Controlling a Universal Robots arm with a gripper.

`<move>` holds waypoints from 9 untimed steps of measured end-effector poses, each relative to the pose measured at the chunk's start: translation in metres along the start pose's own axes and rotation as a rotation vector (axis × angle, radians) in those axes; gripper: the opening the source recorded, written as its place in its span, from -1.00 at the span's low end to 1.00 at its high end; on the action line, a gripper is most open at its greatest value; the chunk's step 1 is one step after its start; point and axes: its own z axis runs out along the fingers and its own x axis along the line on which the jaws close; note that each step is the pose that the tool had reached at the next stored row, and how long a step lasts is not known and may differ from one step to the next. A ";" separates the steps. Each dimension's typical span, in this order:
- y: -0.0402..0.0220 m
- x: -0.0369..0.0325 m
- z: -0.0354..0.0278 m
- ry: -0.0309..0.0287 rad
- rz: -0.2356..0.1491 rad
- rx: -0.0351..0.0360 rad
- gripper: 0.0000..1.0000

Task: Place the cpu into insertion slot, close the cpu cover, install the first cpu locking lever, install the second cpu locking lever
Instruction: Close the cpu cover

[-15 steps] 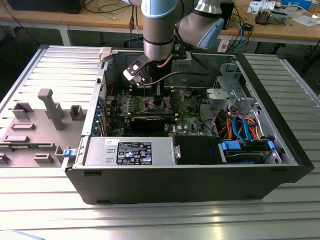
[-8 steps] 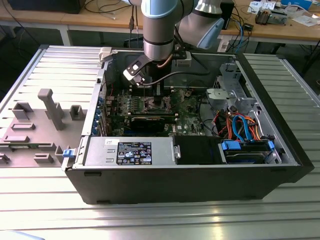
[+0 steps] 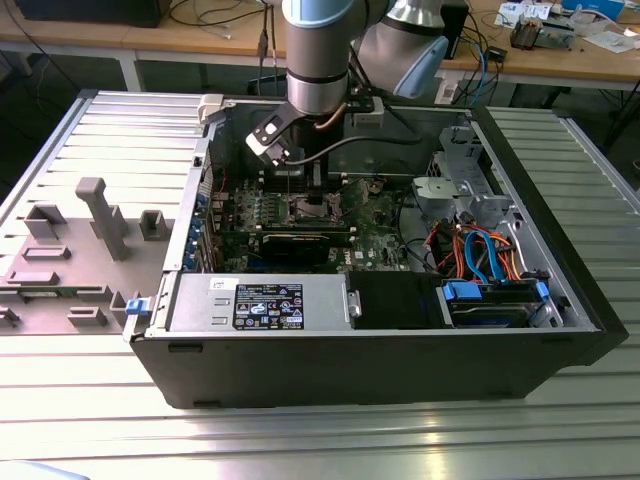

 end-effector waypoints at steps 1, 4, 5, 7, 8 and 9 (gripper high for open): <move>0.0002 0.0000 -0.0041 0.0000 0.000 0.0000 -0.79; 0.0009 0.0000 -0.0179 0.0000 0.000 0.0000 -0.79; 0.0014 0.0000 -0.0278 0.0001 0.000 0.0000 -0.79; 0.0127 0.0002 -0.0417 -0.0004 0.000 0.0005 -0.79; 0.0218 0.0004 -0.0413 -0.0004 0.000 0.0009 -0.79; 0.0283 0.0004 -0.0409 -0.0004 0.000 0.0013 -0.79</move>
